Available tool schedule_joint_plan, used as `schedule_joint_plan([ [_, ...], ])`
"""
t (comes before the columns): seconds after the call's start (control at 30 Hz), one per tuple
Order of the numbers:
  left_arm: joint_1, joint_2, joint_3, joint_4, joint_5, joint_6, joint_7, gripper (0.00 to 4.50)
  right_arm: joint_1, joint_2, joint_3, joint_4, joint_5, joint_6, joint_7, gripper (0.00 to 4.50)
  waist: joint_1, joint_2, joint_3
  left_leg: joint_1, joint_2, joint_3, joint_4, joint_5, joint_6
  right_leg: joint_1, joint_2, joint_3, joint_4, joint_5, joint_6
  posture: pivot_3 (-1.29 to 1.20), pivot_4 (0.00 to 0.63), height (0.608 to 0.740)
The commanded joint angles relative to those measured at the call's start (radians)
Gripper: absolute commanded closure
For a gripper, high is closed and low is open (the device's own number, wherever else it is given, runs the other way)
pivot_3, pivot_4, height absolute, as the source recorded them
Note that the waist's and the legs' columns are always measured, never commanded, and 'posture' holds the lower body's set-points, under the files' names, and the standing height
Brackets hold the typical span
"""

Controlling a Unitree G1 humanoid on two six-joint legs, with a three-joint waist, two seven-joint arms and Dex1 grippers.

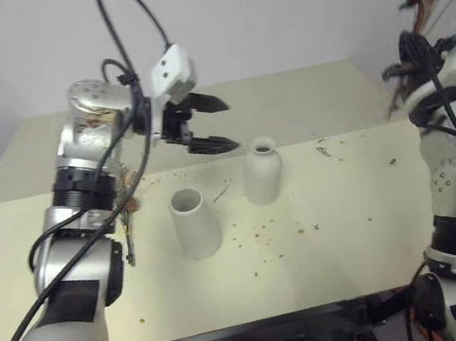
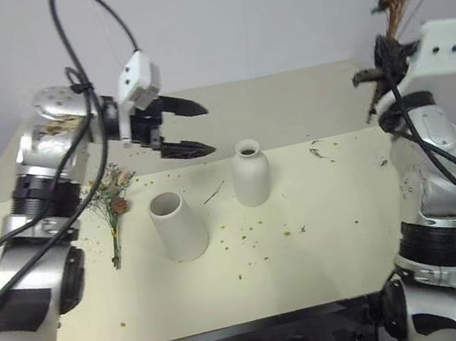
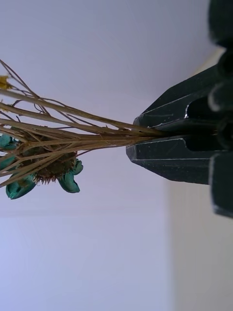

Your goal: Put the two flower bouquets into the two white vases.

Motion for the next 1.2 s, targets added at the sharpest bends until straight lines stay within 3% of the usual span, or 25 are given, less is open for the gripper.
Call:
schedule_joint_plan([
  [0.03, 0.007, 0.038, 0.035, -0.015, -0.016, -0.007, -0.007, 0.0, -0.059, 0.067, 0.02, -0.044, 0.076, -0.027, -0.013, 4.48, 0.001, 0.0, 0.0, 0.0, 0.0, 0.0, 0.0, 0.0, 0.0, 0.0, 0.0, 0.0, 0.0, 0.0, -0.001, 0.0, 0.15, 0.74],
  [0.3, 0.077, 0.086, 0.062, -0.034, -0.034, 0.018, 0.001, 0.0, -0.091, 0.228, 0.12, 0.067, 0.093, -0.145, 0.016, 4.48, 0.002, 0.001, 0.0, -0.002, 0.0, 0.0, 0.0, 0.0, 0.0, -0.001, -0.001, 0.0, -0.001, 0.001, -0.002, 0.0, 0.15, 0.74],
  [0.63, 0.144, 0.105, 0.069, -0.097, -0.055, 0.05, 0.02, 0.0, -0.158, 0.319, 0.197, 0.227, 0.092, -0.251, 0.066, 4.48, -0.001, 0.001, 0.0, -0.002, 0.001, 0.0, 0.0, 0.0, 0.0, -0.002, 0.0, -0.001, 0.0, 0.001, -0.002, 0.0, 0.15, 0.74],
  [1.2, 0.12, 0.092, 0.075, -0.097, -0.061, 0.024, 0.042, 0.0, -0.139, 0.315, 0.258, 0.435, 0.024, -0.424, 0.212, 4.48, -0.002, 0.001, 0.001, -0.002, 0.001, 0.0, 0.0, 0.0, 0.0, -0.002, 0.0, -0.001, 0.0, 0.001, -0.002, 0.0, 0.15, 0.74],
])
